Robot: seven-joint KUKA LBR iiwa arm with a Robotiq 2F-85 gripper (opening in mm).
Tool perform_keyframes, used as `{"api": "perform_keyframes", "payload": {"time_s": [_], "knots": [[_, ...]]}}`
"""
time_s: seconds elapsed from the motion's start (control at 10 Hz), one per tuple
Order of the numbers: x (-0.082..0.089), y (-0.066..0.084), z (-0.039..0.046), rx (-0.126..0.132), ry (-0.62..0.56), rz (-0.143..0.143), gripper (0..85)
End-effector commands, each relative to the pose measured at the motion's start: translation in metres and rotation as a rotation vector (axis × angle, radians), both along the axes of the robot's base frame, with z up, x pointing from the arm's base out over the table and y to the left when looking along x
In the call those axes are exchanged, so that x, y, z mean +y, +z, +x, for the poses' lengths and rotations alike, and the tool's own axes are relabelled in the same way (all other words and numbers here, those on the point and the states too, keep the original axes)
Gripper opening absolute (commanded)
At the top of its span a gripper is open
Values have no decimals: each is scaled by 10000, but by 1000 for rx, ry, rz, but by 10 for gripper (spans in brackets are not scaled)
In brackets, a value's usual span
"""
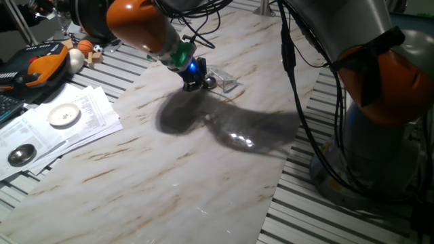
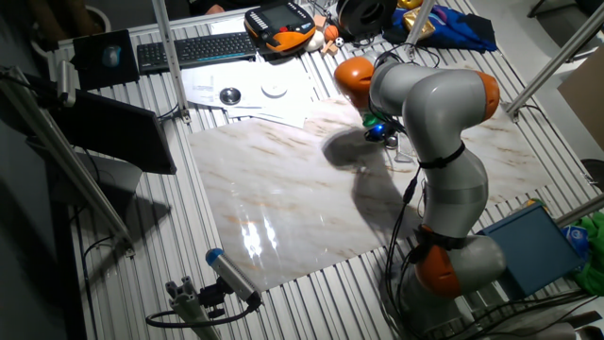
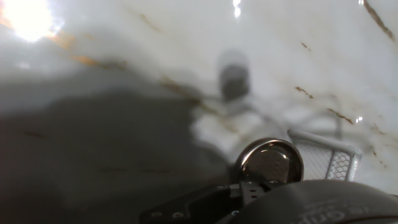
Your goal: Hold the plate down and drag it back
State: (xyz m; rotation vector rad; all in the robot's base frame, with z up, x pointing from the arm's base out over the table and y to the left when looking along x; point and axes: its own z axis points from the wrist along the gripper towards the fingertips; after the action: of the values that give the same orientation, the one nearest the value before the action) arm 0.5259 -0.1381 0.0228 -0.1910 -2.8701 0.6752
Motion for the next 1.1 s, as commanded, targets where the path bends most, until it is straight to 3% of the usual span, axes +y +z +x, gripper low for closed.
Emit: {"api": "perform_keyframes", "payload": {"time_s": [0.0,0.2,0.8,0.9,1.0], "knots": [[22,2,3,-4,-9,7,0],[80,16,18,-8,-29,38,0],[272,57,57,-21,-81,85,0],[298,54,56,-26,-87,91,0],[305,36,51,-32,-83,70,0]]}}
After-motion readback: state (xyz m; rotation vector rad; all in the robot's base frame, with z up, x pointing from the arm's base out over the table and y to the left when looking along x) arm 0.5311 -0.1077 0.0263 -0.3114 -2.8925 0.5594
